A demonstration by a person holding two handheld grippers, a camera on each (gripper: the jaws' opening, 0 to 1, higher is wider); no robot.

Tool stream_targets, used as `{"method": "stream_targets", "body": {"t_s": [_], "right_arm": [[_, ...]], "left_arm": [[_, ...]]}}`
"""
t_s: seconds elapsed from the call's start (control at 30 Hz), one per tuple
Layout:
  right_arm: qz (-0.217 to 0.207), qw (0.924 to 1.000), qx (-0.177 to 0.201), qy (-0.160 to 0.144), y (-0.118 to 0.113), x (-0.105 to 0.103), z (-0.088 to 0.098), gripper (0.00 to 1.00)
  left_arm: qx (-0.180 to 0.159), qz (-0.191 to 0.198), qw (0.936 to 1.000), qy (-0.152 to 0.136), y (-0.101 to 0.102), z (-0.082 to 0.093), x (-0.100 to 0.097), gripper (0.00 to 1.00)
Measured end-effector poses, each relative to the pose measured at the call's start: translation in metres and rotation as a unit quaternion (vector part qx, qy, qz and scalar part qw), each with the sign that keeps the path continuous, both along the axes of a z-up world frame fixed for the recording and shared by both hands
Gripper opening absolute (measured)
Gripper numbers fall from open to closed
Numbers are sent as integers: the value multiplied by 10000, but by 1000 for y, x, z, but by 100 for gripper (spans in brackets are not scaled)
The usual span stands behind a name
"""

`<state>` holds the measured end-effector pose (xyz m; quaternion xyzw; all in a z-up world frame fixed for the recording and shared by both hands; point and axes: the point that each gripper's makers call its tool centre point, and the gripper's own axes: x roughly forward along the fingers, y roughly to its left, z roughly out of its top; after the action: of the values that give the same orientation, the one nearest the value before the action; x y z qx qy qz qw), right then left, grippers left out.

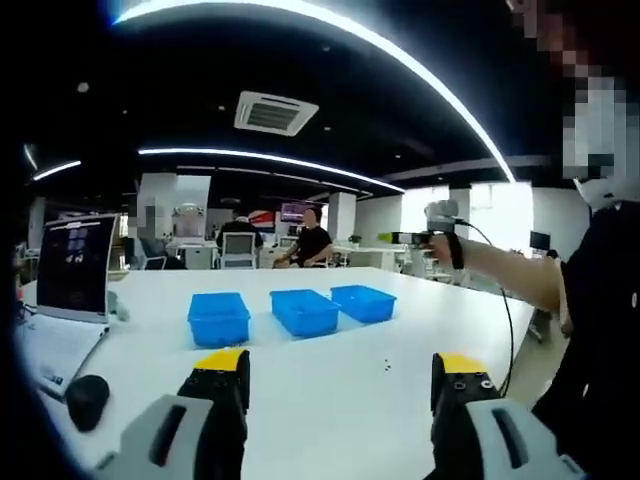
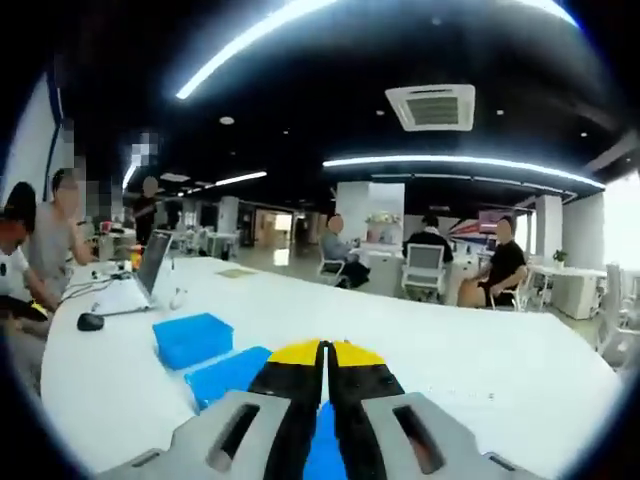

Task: Pick up the resistors one by one and place each resistor into its matching bin, sorting the parts by color and model until every resistor is separated into the correct bin for its type

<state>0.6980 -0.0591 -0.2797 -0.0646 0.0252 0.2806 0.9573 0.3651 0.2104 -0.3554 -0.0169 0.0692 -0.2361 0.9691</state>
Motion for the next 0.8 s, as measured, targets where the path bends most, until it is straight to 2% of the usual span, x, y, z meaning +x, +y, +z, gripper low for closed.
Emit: {"method": "stream_targets", "body": {"t_s": [0.17, 0.27, 0.4, 0.47, 0.6, 0.73, 0.8], "right_arm": [[-45, 9996, -250, 84, 5, 13, -13, 6], [-103, 9993, -365, 71, 3, 17, -18, 17], [-71, 9995, -289, 86, 1, 9, -17, 30], [-40, 9996, -249, 85, 0, 4, -14, 34], [121, 9998, -164, 72, -3, -20, -9, 36], [418, 9990, -89, 86, -5, -64, -7, 39], [486, 9987, -117, -28, -11, -86, -4, 38]], "left_arm": [[-89, 65, 9999, -48, 4, 5, -4, 75], [-41, 104, 9999, -28, 7, 4, -5, 75], [-32, 110, 9999, -19, 7, 4, -5, 75], [-16, 86, 10000, -11, 4, 5, -4, 75], [52, 5, 10000, -7, -2, 5, -1, 75], [169, -71, 9998, -25, -8, 5, 2, 75], [132, -132, 9998, -26, -11, 5, 3, 75]]}}
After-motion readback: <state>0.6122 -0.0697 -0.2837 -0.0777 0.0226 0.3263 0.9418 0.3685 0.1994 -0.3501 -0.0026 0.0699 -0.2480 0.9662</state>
